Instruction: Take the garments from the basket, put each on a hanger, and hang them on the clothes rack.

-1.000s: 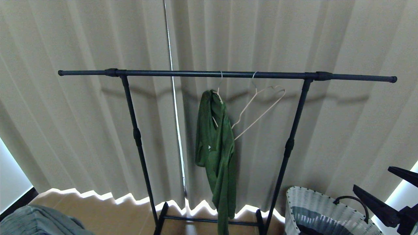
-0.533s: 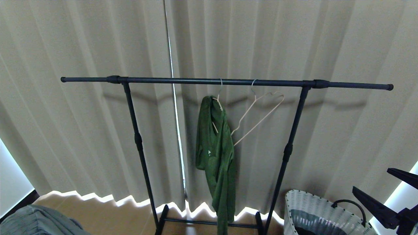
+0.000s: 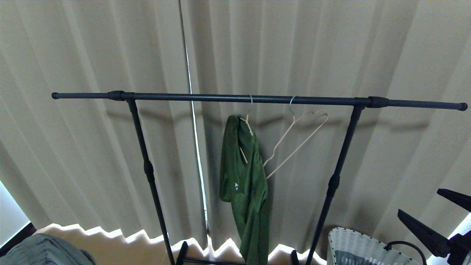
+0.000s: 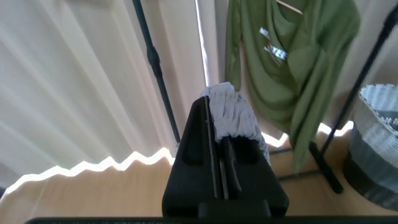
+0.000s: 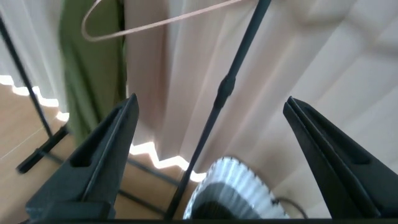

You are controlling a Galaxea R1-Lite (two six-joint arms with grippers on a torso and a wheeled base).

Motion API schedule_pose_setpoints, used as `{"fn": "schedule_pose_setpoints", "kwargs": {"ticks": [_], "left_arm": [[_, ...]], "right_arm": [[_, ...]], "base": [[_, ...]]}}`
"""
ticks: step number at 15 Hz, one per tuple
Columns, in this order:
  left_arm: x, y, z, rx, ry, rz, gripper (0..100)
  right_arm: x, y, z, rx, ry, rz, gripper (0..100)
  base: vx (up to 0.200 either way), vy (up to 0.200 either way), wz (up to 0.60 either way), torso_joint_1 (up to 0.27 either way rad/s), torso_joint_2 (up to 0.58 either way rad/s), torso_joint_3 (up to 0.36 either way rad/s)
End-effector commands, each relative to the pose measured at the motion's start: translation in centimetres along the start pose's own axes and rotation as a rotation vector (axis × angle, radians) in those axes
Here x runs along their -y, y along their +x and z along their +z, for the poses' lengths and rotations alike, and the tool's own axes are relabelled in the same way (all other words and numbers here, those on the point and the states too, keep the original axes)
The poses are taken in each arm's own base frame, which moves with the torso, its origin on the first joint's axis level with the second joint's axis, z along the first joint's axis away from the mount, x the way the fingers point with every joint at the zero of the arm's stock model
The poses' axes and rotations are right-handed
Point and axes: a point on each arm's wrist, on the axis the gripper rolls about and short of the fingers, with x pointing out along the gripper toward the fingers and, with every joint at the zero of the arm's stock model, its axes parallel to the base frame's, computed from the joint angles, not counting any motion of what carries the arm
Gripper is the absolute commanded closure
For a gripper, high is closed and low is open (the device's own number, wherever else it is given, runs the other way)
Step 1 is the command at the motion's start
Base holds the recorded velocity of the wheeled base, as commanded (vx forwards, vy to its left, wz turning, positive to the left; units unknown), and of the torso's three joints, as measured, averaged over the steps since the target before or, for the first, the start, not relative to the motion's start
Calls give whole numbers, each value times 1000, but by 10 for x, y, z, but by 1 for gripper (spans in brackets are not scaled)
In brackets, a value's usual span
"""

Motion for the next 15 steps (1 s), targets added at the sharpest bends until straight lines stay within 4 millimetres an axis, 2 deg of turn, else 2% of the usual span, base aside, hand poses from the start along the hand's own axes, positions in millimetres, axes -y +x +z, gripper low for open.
{"fn": "schedule_pose_setpoints", "kwargs": {"ticks": [1, 3, 12, 15], "left_arm": [[0, 0, 0, -2, 0, 1, 100], [0, 0, 0, 3, 1, 0, 100], [0, 0, 1, 8, 1, -3, 100], [0, 0, 1, 6, 1, -1, 100]], "right_arm": [[0, 0, 0, -1, 0, 1, 0], [0, 0, 0, -1, 0, 1, 0], [0, 0, -1, -4, 1, 2, 0], [0, 0, -1, -4, 1, 2, 0]], "base": [[200, 0, 0, 7, 2, 2], [200, 0, 0, 7, 2, 5], [0, 0, 0, 0, 0, 0], [0, 200, 0, 1, 4, 6]]}}
